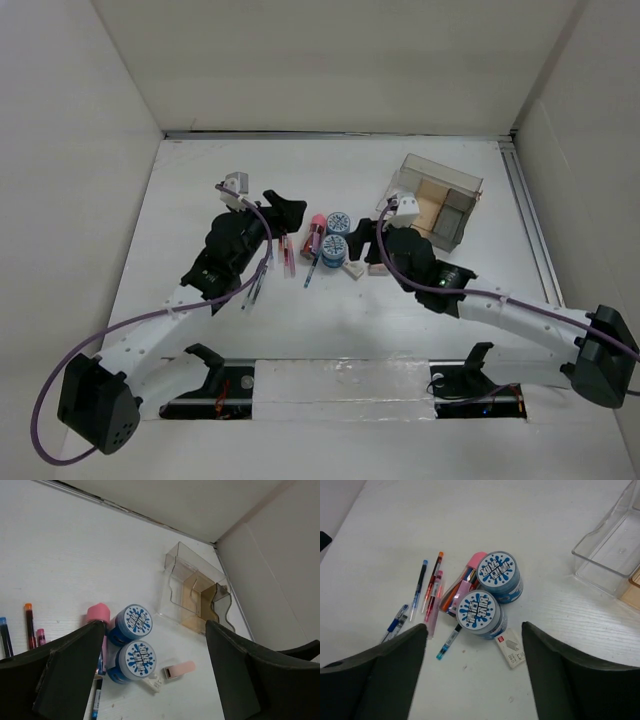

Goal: Organize the desk

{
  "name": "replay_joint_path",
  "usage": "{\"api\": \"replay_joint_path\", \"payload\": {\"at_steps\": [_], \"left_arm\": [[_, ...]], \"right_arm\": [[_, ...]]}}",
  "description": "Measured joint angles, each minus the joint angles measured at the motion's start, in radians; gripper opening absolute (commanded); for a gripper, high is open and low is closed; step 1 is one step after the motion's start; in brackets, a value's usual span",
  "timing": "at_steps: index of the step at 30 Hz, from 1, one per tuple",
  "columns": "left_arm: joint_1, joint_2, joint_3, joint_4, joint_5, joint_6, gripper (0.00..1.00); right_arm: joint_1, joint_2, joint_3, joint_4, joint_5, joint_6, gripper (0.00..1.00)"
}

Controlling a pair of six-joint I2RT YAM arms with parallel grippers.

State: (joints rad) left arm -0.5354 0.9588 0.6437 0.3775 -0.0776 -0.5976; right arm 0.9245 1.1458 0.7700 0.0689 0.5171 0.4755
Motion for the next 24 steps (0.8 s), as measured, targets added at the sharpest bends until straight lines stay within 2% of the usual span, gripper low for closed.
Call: {"api": "replay_joint_path", "payload": {"at_steps": [1,2,3,4,7,8,10,11,12,13,14,15,16,18,19,24], "left_arm": [[0.0,0.009,0.0,0.001,0.002,0.002,0.76],[0.0,0.017,0.0,0.0,0.002,0.003,0.72],[0.0,0.027,-0.001,0.001,0.001,0.005,0.7],[0.0,0.033,-0.004,0.002,0.0,0.006,0.68],[0.0,0.035,-0.034,0.034,-0.001,0.014,0.45],[0.0,0.035,-0.044,0.048,-0.001,0.018,0.3],[0.0,0.035,-0.061,0.079,0.0,0.028,0.13],[0.0,0.035,-0.064,0.093,0.0,0.035,0.05],[0.0,0.035,-0.064,0.103,-0.001,0.041,0.06],[0.0,0.035,-0.064,0.12,-0.002,0.05,0.06],[0.0,0.033,-0.064,0.129,-0.009,0.06,0.1],[0.0,0.029,-0.064,0.134,-0.018,0.069,0.18],[0.0,0.024,-0.064,0.137,-0.032,0.08,0.34],[0.0,0.005,-0.068,0.146,-0.065,0.1,0.45],[0.0,-0.008,-0.07,0.153,-0.083,0.105,0.48],[0.001,-0.049,-0.112,0.195,-0.124,0.118,0.49]], "right_arm": [[0.0,0.003,0.004,-0.002,-0.001,0.0,0.64],[0.0,0.007,0.005,-0.004,-0.001,-0.004,0.28],[0.0,0.011,0.007,-0.01,-0.002,-0.005,0.13],[0.0,0.017,0.008,-0.011,-0.002,-0.003,0.03],[0.0,0.037,0.008,-0.025,-0.003,0.002,0.0],[0.0,0.044,0.008,-0.029,-0.003,0.003,0.04],[0.0,0.063,0.009,-0.037,-0.005,0.004,0.26],[0.0,0.076,0.011,-0.042,-0.005,0.006,0.51],[0.0,0.103,0.023,-0.056,-0.006,0.004,0.81],[0.0,0.105,0.023,-0.056,-0.007,0.003,0.82],[0.0,0.114,0.026,-0.056,-0.012,0.002,0.86],[0.0,0.124,0.03,-0.057,-0.016,-0.005,0.91],[0.0,0.138,0.036,-0.058,-0.022,-0.008,0.95],[0.0,0.181,0.061,-0.064,-0.028,-0.013,0.98],[0.0,0.212,0.081,-0.068,-0.03,-0.016,0.99],[0.0,0.374,0.201,-0.097,-0.06,-0.034,1.0]]}}
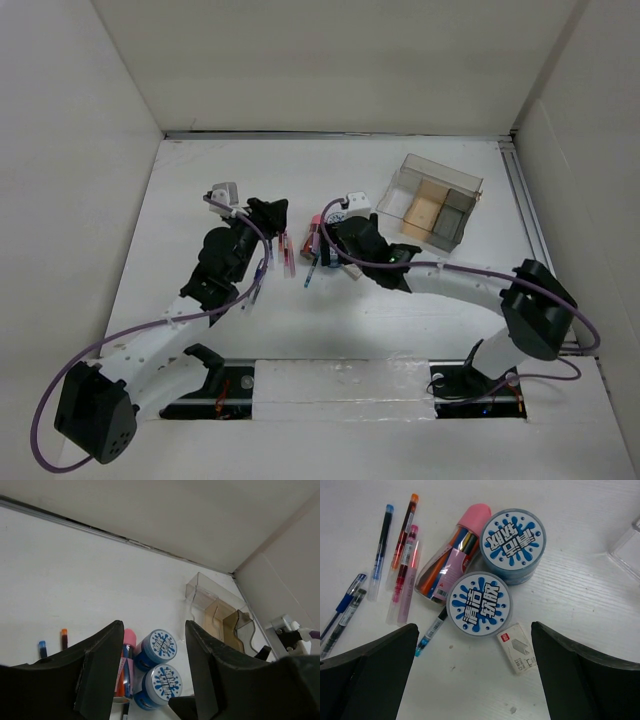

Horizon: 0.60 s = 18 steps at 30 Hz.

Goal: Organize the desk

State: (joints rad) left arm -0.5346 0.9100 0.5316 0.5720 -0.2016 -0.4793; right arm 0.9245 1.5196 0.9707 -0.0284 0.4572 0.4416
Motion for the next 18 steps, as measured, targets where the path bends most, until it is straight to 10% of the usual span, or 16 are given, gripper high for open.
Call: {"api": "replay_joint_path", "payload": {"at_steps": [18], "left_arm": [[0.0,0.027,-0.033,0.023,0.014,0.001,0.51]], "right_arm": [[0.0,0.266,0.161,-0.076,0.017,0.001,0.92]]}}
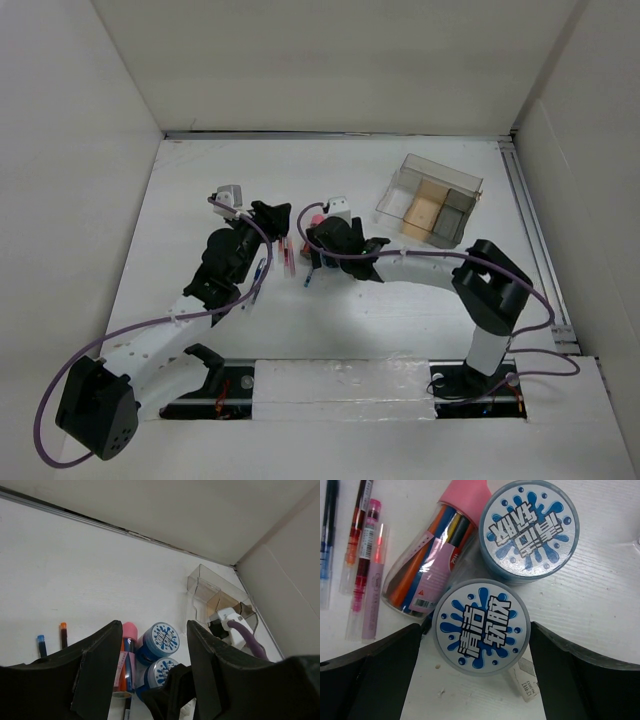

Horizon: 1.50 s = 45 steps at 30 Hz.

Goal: Organize the desk

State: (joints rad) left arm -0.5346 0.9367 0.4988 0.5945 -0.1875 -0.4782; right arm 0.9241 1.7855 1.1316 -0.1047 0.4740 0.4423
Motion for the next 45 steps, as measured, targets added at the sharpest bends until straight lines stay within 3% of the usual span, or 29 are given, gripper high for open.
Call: {"api": "replay_joint_path", "payload": {"at_steps": [3,7,10,14,18,23,33,45], "left_arm": [[0.0,-0.001,0.0,0.0,0.004,0.0,0.51],[0.0,-0.001,-0.001,0.0,0.01,0.0,0.51],[0.0,-0.001,-0.001,0.0,0.013,0.0,0.5],[0.0,-0.001,-0.001,0.001,0.022,0.0,0.5],[0.0,-0.001,-0.001,0.0,0.023,0.0,0.5],[0.0,-0.002,-0.001,0.001,0.03,-0.001,0.5],[0.0,-0.003,-0.008,0.012,0.047,-0.002,0.5],[0.0,-0.002,-0.008,0.014,0.056,-0.005,0.5]], "right_arm": [[0.0,0.026,0.007,-0.001,0.019,0.002,0.84],[-0.006,0.052,0.025,-0.002,0.041,0.003,0.67],[-0.013,0.053,0.026,-0.001,0.046,0.006,0.64],[-0.018,0.0,0.008,-0.021,0.035,0.003,0.63],[-0.035,-0.156,-0.003,-0.043,0.017,-0.01,0.63],[-0.165,-0.292,0.012,0.021,0.012,-0.019,0.62],[-0.47,-0.136,0.079,0.018,0.041,-0.051,0.62],[-0.559,0.038,0.211,0.006,0.001,-0.077,0.64]]}}
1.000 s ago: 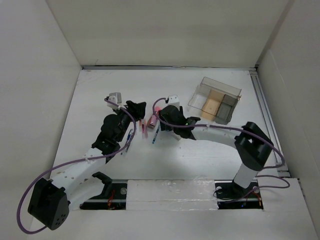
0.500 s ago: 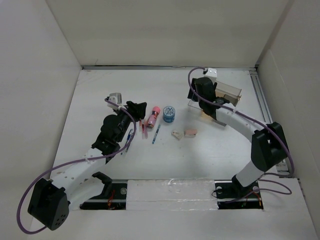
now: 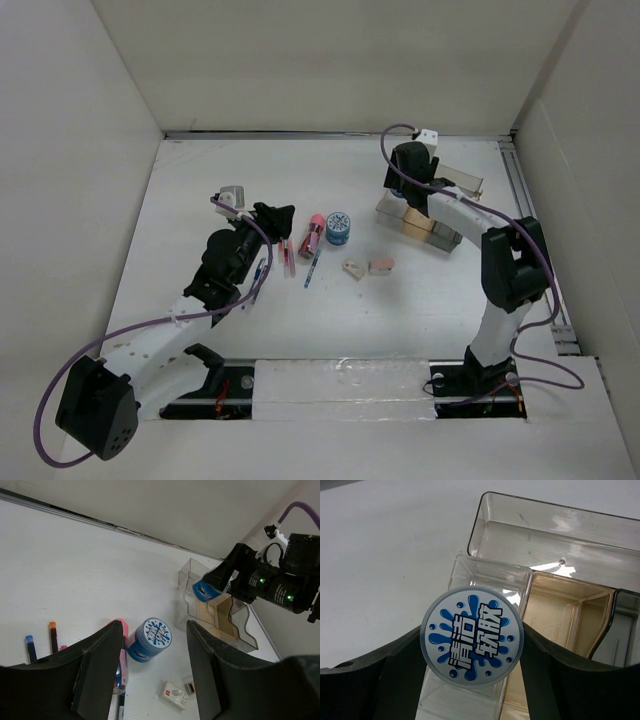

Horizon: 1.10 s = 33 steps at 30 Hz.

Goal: Organize the desk

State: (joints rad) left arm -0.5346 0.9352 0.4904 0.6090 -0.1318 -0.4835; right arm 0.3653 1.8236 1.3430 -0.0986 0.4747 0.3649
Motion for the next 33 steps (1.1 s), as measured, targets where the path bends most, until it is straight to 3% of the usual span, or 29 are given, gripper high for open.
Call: {"api": "replay_joint_path", "payload": {"at_steps": [7,12,17,19,20,21,24,26,28,29,30,31,33], "left_arm": [[0.0,0.002,0.0,0.001,0.0,0.0,0.5],[0.0,0.012,0.0,0.0,0.0,0.0,0.5],[0.0,0.013,0.0,0.001,0.0,0.0,0.5],[0.0,0.013,0.0,0.001,0.0,0.0,0.5],[0.0,0.013,0.0,0.001,0.0,0.0,0.5],[0.0,0.013,0.0,0.001,0.0,0.0,0.5],[0.0,0.012,0.0,0.001,0.0,0.0,0.49],[0.0,0.012,0.0,0.001,-0.005,-0.001,0.49],[0.0,0.01,0.0,-0.001,-0.013,-0.004,0.49],[0.0,0.007,0.0,-0.001,-0.018,-0.005,0.48],[0.0,0.003,-0.001,-0.001,-0.023,-0.006,0.48],[0.0,-0.003,-0.005,0.0,-0.029,-0.007,0.48],[0.0,-0.016,-0.012,0.0,-0.039,-0.01,0.48]], "right_arm": [[-0.006,0.041,0.01,-0.008,0.006,-0.007,0.69],[-0.006,0.042,0.026,-0.006,0.024,-0.009,0.91],[-0.006,0.042,0.061,0.002,0.037,-0.013,1.0],[-0.006,0.042,0.065,0.002,0.044,-0.014,0.92],[-0.005,0.042,0.064,0.002,0.045,-0.016,0.82],[-0.002,0.041,0.063,0.002,0.047,-0.014,0.58],[0.03,0.005,0.011,0.02,0.048,-0.002,0.17],[0.082,-0.05,-0.069,0.061,0.038,0.011,0.16],[0.167,-0.107,-0.15,0.089,0.014,0.018,0.35],[0.215,-0.121,-0.174,0.096,0.006,0.019,0.51],[0.258,-0.128,-0.188,0.1,-0.004,0.022,0.88],[0.308,-0.129,-0.198,0.105,-0.013,0.019,0.97],[0.395,-0.129,-0.21,0.103,-0.029,0.004,1.0]]}}
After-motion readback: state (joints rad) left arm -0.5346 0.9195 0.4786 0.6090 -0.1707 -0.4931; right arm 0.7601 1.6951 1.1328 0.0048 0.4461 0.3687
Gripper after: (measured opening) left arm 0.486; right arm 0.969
